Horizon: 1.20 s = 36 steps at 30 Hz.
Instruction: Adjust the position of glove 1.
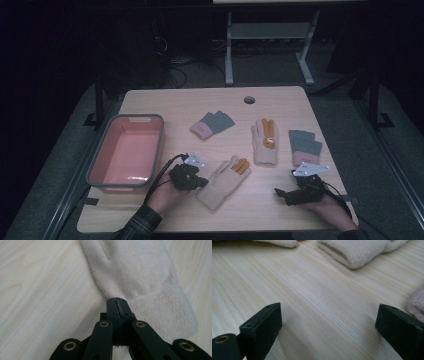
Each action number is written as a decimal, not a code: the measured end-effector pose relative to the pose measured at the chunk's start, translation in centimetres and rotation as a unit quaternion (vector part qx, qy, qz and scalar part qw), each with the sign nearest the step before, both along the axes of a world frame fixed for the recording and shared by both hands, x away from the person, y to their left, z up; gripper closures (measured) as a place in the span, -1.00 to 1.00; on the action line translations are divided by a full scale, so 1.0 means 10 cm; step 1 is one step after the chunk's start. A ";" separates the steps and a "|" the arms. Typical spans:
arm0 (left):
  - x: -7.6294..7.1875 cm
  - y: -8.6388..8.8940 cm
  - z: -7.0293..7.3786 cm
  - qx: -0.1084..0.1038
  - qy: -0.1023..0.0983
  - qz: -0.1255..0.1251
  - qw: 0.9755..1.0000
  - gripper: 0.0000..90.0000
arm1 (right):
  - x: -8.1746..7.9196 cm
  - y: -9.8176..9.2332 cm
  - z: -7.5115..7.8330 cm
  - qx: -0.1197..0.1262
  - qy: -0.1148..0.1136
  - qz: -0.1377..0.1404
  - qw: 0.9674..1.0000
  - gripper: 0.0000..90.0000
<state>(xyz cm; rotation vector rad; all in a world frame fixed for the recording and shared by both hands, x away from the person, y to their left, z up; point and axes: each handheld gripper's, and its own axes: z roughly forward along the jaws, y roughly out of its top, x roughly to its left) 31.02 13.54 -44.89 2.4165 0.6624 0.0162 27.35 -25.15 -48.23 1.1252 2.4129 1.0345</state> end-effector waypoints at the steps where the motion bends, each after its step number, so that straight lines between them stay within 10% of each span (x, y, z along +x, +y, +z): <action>1: 0.00 0.00 0.00 0.000 0.000 0.000 1.000 0.99 | 0.00 0.00 0.00 0.000 0.000 0.000 1.000 -0.85; 8: -0.07 0.01 0.02 -0.004 -0.003 -0.004 1.000 0.97 | 0.00 0.00 0.00 0.000 0.000 0.000 1.000 -0.85; 20: -0.12 0.04 0.08 -0.029 -0.032 0.022 0.999 0.06 | 0.00 0.00 0.00 0.000 0.000 0.000 1.000 -0.85; 28: -0.20 0.03 0.02 -0.022 -0.007 -0.001 1.000 0.74 | 0.00 0.00 0.00 0.000 0.000 0.000 1.000 -0.85; 36: -0.31 -0.12 0.01 -0.033 0.016 -0.032 0.999 0.81 | 0.00 0.00 0.00 0.000 0.000 0.000 1.000 -0.85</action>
